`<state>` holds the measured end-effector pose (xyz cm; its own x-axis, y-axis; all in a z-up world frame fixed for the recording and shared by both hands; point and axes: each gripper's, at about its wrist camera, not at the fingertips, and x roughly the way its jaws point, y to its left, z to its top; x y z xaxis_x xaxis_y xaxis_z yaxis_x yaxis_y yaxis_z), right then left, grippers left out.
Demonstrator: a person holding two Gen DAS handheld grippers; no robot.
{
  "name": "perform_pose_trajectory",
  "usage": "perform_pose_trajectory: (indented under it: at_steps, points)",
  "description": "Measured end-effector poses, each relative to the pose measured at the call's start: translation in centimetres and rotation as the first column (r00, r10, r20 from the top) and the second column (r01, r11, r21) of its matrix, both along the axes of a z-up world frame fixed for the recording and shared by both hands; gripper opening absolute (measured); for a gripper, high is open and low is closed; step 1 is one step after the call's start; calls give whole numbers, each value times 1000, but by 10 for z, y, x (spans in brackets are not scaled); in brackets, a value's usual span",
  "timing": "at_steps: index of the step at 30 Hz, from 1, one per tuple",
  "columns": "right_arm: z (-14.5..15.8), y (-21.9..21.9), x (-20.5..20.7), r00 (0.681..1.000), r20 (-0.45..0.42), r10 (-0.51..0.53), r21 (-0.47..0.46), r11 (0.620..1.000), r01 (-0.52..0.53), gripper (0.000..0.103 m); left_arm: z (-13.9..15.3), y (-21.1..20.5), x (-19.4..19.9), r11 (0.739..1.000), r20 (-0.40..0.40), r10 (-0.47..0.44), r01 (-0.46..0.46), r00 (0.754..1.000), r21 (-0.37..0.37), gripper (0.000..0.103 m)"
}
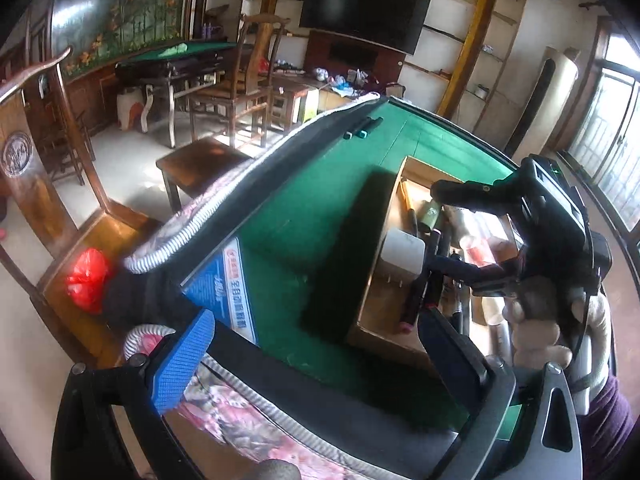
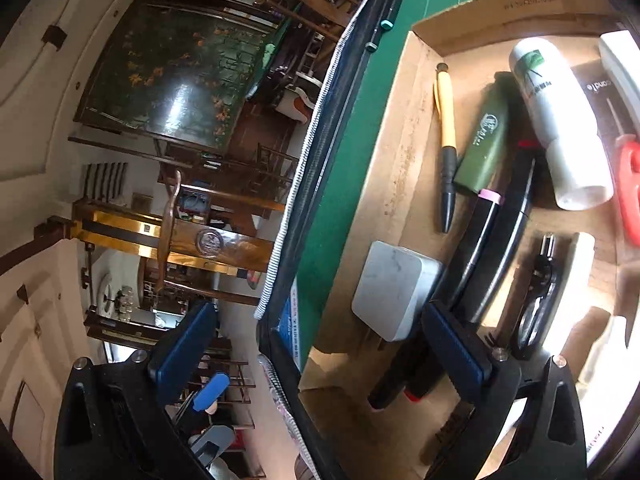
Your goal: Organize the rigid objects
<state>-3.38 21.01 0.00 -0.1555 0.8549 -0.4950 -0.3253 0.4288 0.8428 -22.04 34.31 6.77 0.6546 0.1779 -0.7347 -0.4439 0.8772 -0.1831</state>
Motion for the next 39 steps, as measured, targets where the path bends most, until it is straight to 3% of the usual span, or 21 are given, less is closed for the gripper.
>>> perform_pose_trajectory:
  at_steps: [3,6,8,11,14,17,21,26,28,30,35,39]
  points:
    - [1,-10,-4,1000,-14,-18,-50,999,18,103,-4,4,1,1000,7,-9,9,1000,3,102]
    - [9,-17,-10,1000,20,4,-119,993,-2,102,-7,14,1,998,21,-10,11,1000,-54,102]
    - [24,-26,-6,999,53,7,-115,993,0,100,-9,19,0,996,25,-7,9,1000,-85,102]
    - [52,-50,9,974,211,-83,-149,982,116,100,-11,21,2,996,16,-3,4,1000,-91,102]
    - [59,-72,35,946,271,-177,-187,955,232,100,-14,22,5,995,16,-5,7,1000,-104,102]
    - [44,-84,55,947,212,-242,-198,938,284,100,-18,17,6,995,8,-15,16,1000,-100,102]
    - [23,-82,68,958,95,-271,-131,950,282,101,-18,12,11,996,-4,-25,24,1000,-89,102]
    - [36,-66,73,956,195,-219,-194,947,257,103,-18,0,20,997,-26,-51,49,998,-67,102]
    - [38,-75,75,970,130,-204,-118,969,219,103,-21,-5,21,996,-31,-64,61,997,-62,102]
    - [42,-81,68,973,119,-199,-75,975,209,103,-22,-9,24,996,-40,-68,66,997,-63,102]
    - [43,-59,67,959,171,-226,-168,952,254,103,-19,-25,30,995,-51,-86,83,995,-59,102]
    - [33,-40,62,979,138,-151,-194,965,176,103,-11,-42,27,995,-56,-98,98,994,-6,102]
